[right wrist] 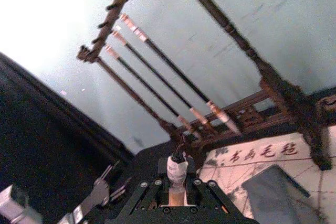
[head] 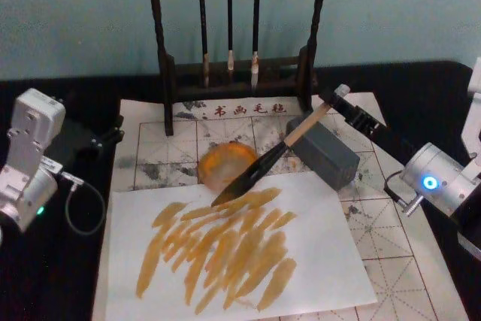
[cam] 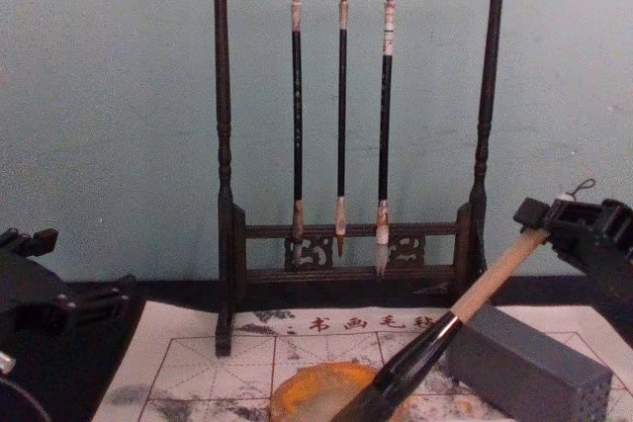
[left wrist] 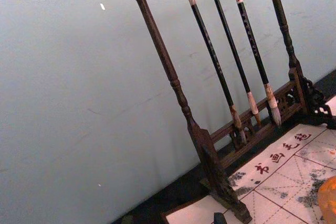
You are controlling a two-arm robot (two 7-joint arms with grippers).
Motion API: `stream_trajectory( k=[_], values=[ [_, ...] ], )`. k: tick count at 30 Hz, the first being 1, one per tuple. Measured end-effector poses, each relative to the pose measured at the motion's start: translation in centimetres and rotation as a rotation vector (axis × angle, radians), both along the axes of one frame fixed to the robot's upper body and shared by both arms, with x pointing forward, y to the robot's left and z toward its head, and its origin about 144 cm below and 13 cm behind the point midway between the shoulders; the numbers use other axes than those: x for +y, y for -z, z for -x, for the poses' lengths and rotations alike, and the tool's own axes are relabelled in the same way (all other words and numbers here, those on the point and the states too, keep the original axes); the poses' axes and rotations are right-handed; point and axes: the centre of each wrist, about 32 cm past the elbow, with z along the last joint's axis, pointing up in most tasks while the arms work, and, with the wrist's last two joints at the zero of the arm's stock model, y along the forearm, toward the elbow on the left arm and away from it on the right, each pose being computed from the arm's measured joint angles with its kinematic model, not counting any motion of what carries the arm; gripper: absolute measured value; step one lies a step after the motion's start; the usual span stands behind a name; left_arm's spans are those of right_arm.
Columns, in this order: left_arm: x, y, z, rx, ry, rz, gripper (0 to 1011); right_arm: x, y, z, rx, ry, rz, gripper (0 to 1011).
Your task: Pick up the brush from the inkstone, write on the paper, then place the brush back to its original position.
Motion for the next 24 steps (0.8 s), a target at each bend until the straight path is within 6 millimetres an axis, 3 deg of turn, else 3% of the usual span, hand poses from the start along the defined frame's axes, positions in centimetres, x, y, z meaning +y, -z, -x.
stream_trajectory(
  k=[24],
  values=[
    [0.0, 0.0, 0.0, 0.000, 0.000, 0.000, 1001, 1.8, 0.8, -1.5, 0.057, 0.165, -0.034, 188]
  ],
)
